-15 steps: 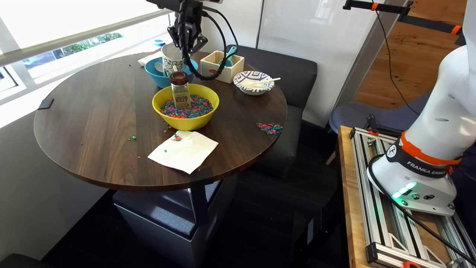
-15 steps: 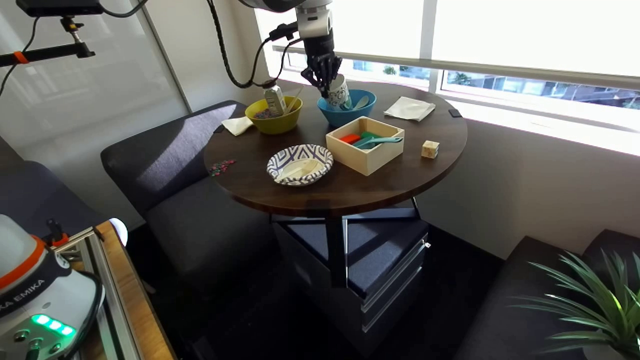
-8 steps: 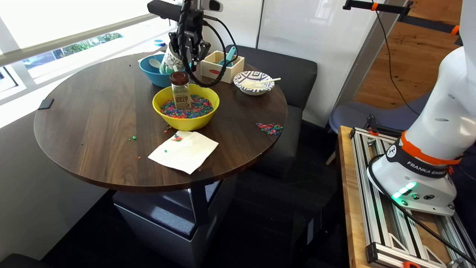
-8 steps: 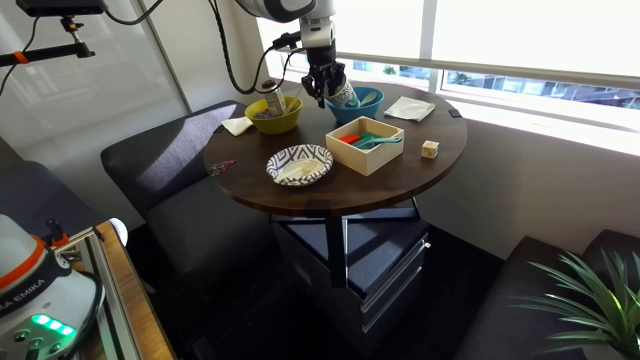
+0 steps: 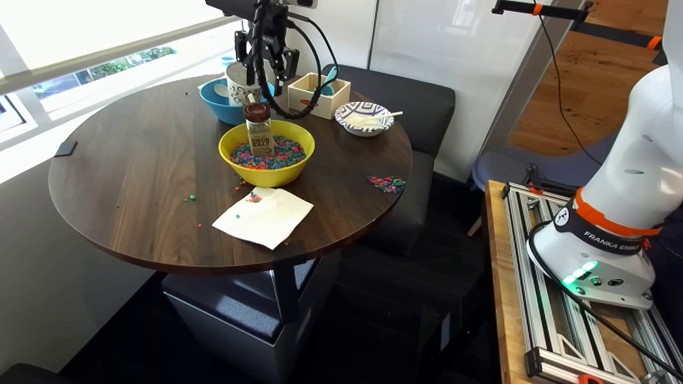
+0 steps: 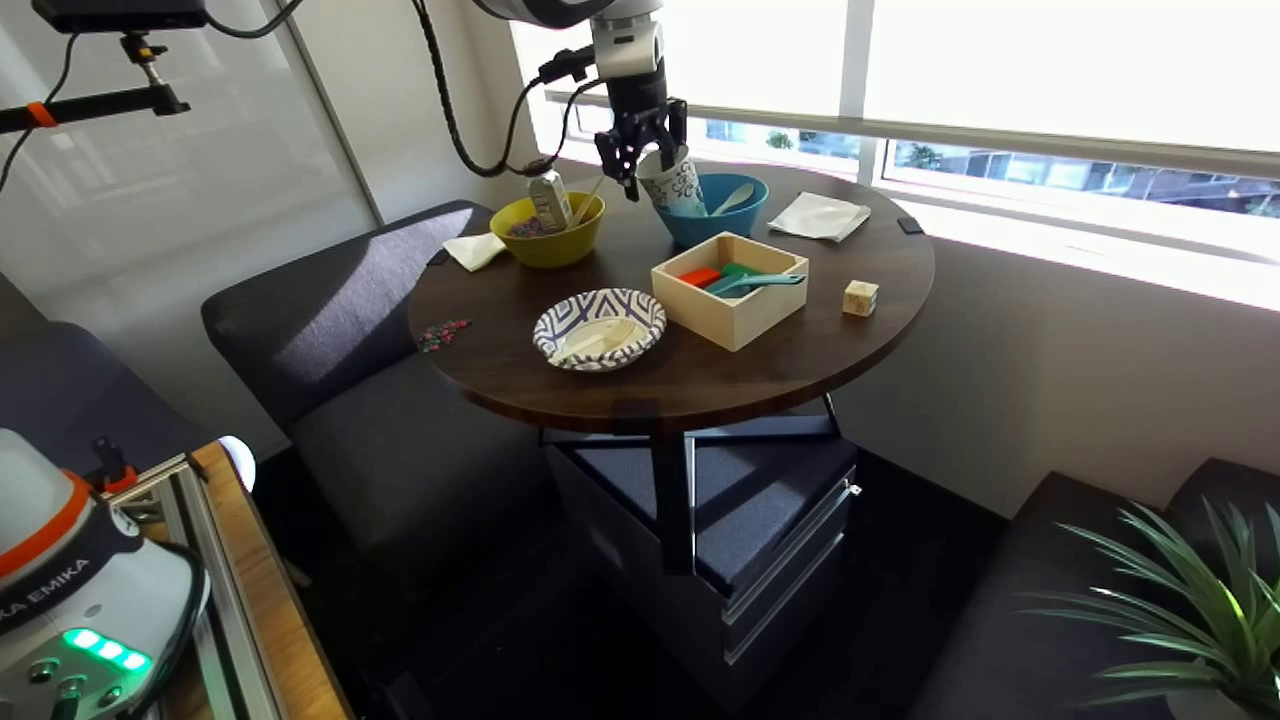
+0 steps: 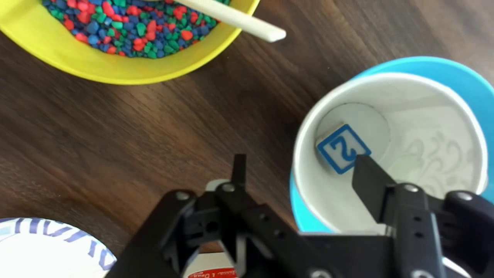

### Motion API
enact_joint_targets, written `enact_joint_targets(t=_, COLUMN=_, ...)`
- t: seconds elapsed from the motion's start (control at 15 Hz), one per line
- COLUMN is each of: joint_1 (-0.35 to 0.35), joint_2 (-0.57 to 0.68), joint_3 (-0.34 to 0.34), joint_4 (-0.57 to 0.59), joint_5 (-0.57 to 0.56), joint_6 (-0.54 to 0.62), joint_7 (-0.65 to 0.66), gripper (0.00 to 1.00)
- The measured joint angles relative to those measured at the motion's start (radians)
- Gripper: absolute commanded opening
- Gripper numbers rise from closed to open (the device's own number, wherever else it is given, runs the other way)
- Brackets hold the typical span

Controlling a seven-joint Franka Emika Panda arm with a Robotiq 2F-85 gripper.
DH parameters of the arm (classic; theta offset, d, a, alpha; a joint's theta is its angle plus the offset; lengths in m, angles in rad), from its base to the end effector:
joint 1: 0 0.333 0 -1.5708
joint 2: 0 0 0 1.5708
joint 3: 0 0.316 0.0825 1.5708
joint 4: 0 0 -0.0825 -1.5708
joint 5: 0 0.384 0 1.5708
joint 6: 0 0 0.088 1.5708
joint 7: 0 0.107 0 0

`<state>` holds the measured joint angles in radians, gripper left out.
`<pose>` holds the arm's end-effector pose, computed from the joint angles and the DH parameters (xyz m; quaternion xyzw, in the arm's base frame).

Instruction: Put the paper cup in the blue bowl

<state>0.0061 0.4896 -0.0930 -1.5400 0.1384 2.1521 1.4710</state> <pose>0.7013 -0.0455 0.3829 -0.6901 0.7200 -0.0235 0.0696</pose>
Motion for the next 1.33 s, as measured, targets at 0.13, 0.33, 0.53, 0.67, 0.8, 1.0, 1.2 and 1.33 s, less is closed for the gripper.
enact_joint_targets(t=0.13, joint_1=0.001, joint_2=-0.009, joint_3=0.0, joint_4=0.001, joint_5=0.0, joint_6=0.0, joint_7=0.0, gripper=0.24)
enact_joint_targets(t=0.33, joint_1=0.001, joint_2=-0.016, joint_3=0.0, joint_4=0.001, joint_5=0.0, joint_6=0.0, joint_7=0.0, gripper=0.01)
enact_joint_targets(t=0.53, joint_1=0.001, joint_2=-0.016, joint_3=0.0, joint_4=0.001, joint_5=0.0, joint_6=-0.003, joint_7=0.0, gripper=0.0)
enact_joint_targets(t=0.67, joint_1=-0.001, joint_2=-0.016, joint_3=-0.001, joint_4=0.007, joint_5=0.0, joint_6=-0.044, joint_7=0.003, gripper=0.0)
enact_joint_targets(t=0.8, joint_1=-0.005, joint_2=-0.016, joint_3=-0.001, joint_4=0.026, joint_5=0.004, joint_6=-0.141, joint_7=0.005, gripper=0.01)
enact_joint_targets(t=1.0, joint_1=-0.01, joint_2=-0.017, joint_3=-0.001, joint_4=0.06, joint_5=0.006, joint_6=-0.293, joint_7=0.009, gripper=0.01)
enact_joint_targets(t=1.2, joint_1=-0.01, joint_2=-0.015, joint_3=-0.001, joint_4=0.08, joint_5=0.006, joint_6=-0.37, joint_7=0.025, gripper=0.3)
enact_joint_targets(t=1.33, joint_1=-0.01, joint_2=-0.009, joint_3=-0.001, joint_4=0.09, joint_5=0.006, joint_6=-0.388, joint_7=0.039, gripper=0.43)
